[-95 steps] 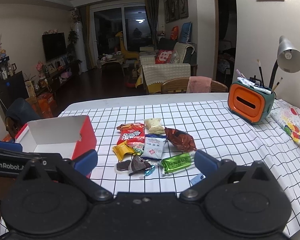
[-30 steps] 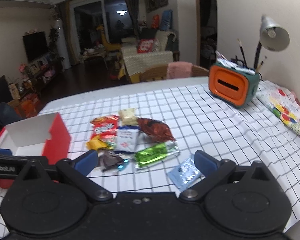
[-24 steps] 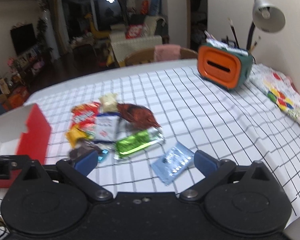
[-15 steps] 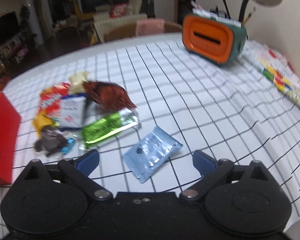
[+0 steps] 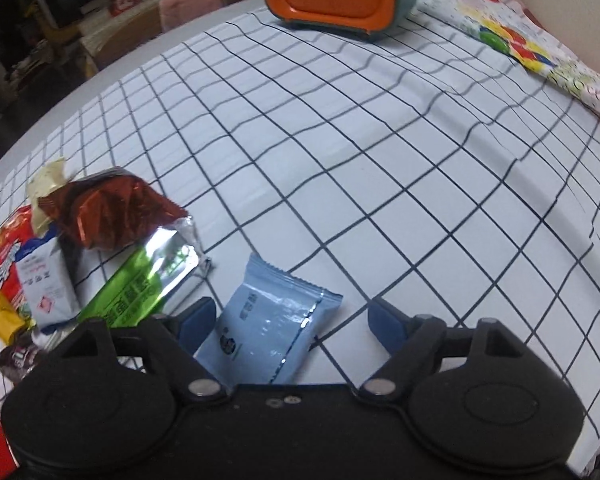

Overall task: Organize snacks
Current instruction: 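Grasp the light-blue packet with the right gripper while the left gripper approaches the dark chocolate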

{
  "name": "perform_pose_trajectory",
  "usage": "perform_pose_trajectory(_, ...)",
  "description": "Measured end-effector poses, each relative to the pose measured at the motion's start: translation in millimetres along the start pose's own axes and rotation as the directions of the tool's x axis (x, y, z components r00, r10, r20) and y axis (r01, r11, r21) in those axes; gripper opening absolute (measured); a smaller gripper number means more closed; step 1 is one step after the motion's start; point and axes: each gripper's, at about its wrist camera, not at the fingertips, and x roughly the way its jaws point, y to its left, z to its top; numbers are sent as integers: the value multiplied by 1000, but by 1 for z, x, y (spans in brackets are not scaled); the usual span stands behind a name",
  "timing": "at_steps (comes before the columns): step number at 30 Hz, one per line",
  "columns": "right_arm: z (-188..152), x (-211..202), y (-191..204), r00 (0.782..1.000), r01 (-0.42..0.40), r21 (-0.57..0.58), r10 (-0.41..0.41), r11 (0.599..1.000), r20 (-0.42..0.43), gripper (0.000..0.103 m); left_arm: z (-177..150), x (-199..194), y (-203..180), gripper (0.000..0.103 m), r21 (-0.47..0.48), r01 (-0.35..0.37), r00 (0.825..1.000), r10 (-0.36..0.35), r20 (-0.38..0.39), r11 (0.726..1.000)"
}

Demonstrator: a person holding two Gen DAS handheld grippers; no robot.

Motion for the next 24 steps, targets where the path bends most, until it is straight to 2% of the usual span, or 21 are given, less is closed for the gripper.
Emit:
perform_pose_trajectory(4,3,6,2,999,6,57,-4,998,-39,77,5,8,-1,103,-17,-3,1000,3,-21,1000)
perform_pose_trajectory(9,4,9,12,999,4,22,-2,1000,-46,71,10,22,-6,103,-34,-6,998,4,-56,999)
perform_pose_trajectory(16,6,4,5,999,-14,-30,13,999,-31,49,21,50,-10,102,-88,6,993,-16,-114,996)
perform_pose_trajectory(20,6,4,-1,998,-56,-55,54,997,-29,47,27,71,-9,102,-149,14,988,-36,-149,989)
perform_pose_trajectory(24,7,3,-7,996,-90,-67,88,994,-30,47,32,91,-2,94,-260,24,977,-78,-199,965)
